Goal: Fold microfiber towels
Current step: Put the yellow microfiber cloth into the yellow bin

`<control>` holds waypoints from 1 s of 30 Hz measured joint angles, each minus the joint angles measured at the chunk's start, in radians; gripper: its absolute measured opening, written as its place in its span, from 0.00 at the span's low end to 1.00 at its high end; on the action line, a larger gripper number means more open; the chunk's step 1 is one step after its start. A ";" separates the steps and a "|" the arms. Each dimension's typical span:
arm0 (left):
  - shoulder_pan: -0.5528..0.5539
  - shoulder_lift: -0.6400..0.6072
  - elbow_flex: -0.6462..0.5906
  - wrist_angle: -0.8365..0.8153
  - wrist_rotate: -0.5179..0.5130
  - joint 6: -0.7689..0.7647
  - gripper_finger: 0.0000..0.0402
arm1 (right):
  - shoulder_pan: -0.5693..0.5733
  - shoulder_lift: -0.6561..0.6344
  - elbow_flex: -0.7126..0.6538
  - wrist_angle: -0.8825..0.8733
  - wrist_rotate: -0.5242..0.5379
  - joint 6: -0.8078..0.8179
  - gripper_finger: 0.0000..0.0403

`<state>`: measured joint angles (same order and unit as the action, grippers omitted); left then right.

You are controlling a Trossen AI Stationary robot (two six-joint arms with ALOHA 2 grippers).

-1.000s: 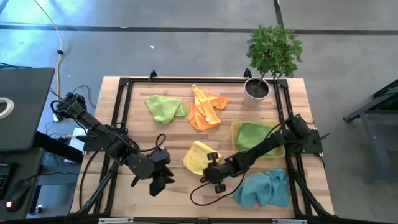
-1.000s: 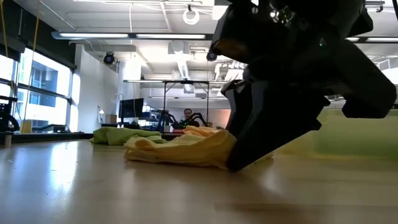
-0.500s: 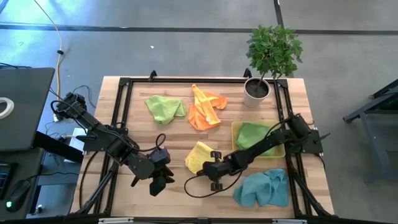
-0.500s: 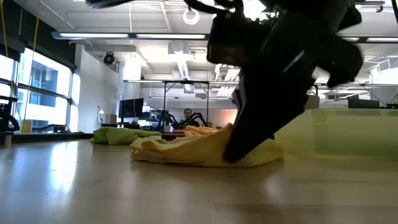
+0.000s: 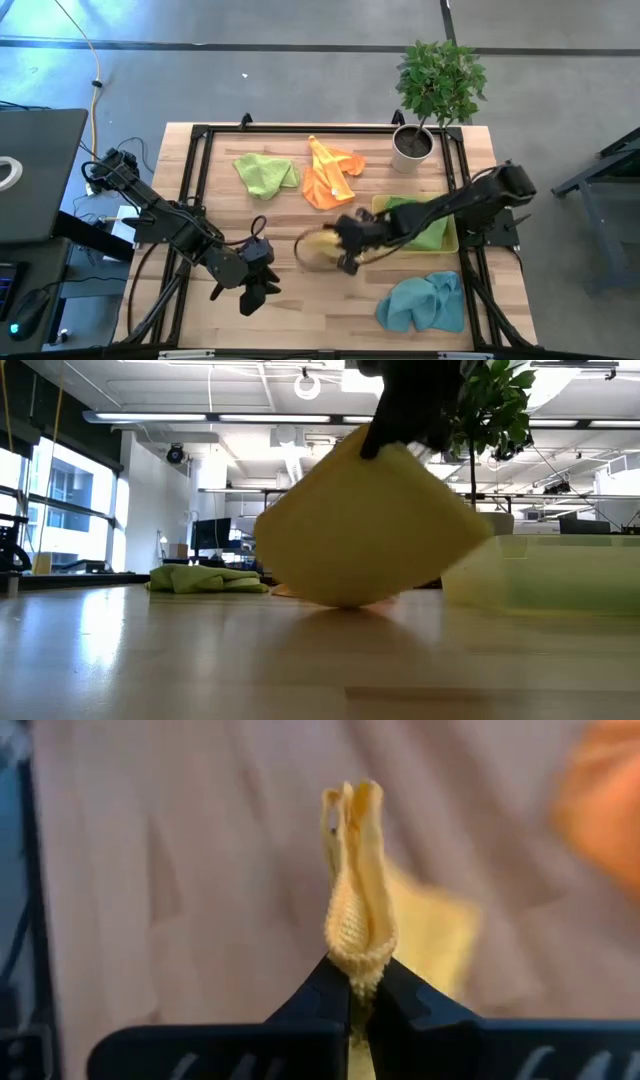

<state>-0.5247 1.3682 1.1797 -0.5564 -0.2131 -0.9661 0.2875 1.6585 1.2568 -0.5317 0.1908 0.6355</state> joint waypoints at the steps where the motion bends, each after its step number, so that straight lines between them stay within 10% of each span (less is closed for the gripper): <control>1: 0.000 0.000 0.000 0.000 -0.005 0.001 0.33 | -0.008 -0.028 0.000 -0.026 0.026 0.014 0.00; 10: 0.001 0.000 0.000 0.001 -0.054 0.020 0.33 | -0.033 -0.179 0.000 -0.456 0.333 0.345 0.00; 30: 0.001 0.000 0.000 0.001 -0.127 0.035 0.33 | 0.119 -0.172 -0.154 -0.858 0.334 0.998 0.00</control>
<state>-0.5240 1.3678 1.1793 -0.5555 -0.3405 -0.9310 0.4069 1.4868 1.1032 -1.3895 0.5246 1.6338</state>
